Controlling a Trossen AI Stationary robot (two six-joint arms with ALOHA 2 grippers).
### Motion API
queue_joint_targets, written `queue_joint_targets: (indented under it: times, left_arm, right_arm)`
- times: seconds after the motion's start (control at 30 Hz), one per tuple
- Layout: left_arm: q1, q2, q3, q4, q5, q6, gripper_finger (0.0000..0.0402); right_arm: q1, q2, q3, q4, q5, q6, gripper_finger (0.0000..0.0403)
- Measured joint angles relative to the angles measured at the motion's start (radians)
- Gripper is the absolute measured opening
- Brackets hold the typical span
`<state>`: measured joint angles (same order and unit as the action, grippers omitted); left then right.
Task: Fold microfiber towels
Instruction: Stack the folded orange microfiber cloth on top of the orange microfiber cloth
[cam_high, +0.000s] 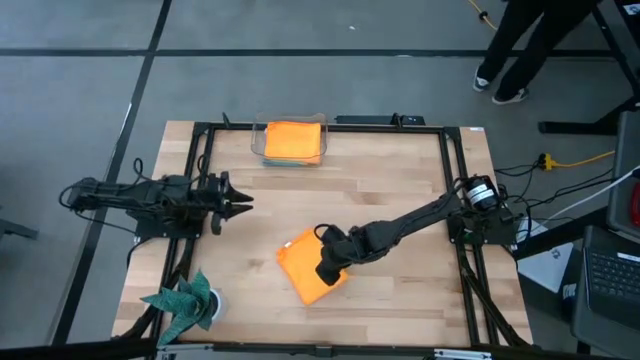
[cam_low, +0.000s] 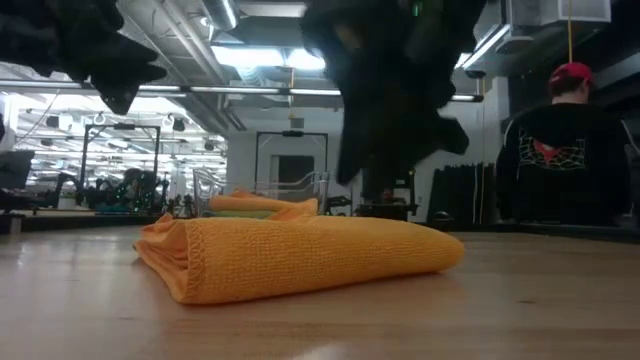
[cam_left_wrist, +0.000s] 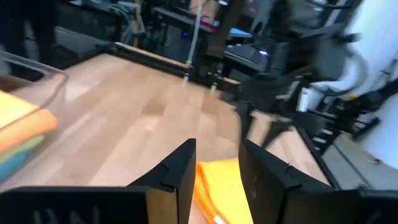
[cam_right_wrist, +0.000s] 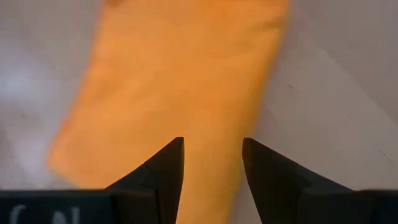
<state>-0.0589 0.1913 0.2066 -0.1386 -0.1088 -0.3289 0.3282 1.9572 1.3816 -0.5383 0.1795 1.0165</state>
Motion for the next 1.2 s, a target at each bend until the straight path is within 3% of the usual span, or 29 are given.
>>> queue_joint_targets:
  times: [0.2, 0.37, 0.53, 0.73, 0.83, 0.93, 1.03, 1.2]
  left_arm:
    - [0.0, -0.07, 0.0, -0.013, 0.057, -0.001, 0.0113]
    - [-0.001, -0.12, -0.005, -0.08, 0.078, -0.018, 0.0113]
    - [0.0, -0.166, -0.076, -0.009, 0.092, 0.025, 0.0113]
    - [0.0, -0.189, -0.188, 0.123, 0.096, 0.004, 0.0113]
    - [-0.001, -0.189, -0.199, 0.166, 0.151, 0.066, 0.0113]
    - [0.0, -0.189, -0.199, 0.179, 0.131, 0.099, 0.0113]
    - [0.0, -0.189, -0.199, 0.161, 0.08, 0.074, 0.0113]
    - [0.0, -0.189, -0.199, 0.156, 0.063, 0.075, 0.0113]
  right_arm:
    - [-0.104, 0.001, -0.036, -0.01, -0.166, 0.018, 0.0166]
    - [-0.165, 0.001, -0.05, 0.021, -0.295, -0.076, 0.0166]
    - [-0.198, 0.001, -0.05, 0.026, -0.308, -0.158, 0.0166]
    - [-0.216, 0.001, -0.05, 0.025, -0.314, -0.091, 0.0166]
    - [-0.216, 0.001, -0.05, 0.025, -0.315, -0.074, 0.0166]
    - [-0.223, 0.001, -0.05, 0.025, -0.313, -0.077, 0.0169]
    - [-0.234, 0.001, -0.05, 0.025, -0.315, -0.051, 0.0189]
    - [-0.244, 0.001, -0.049, 0.025, -0.336, -0.056, 0.026]
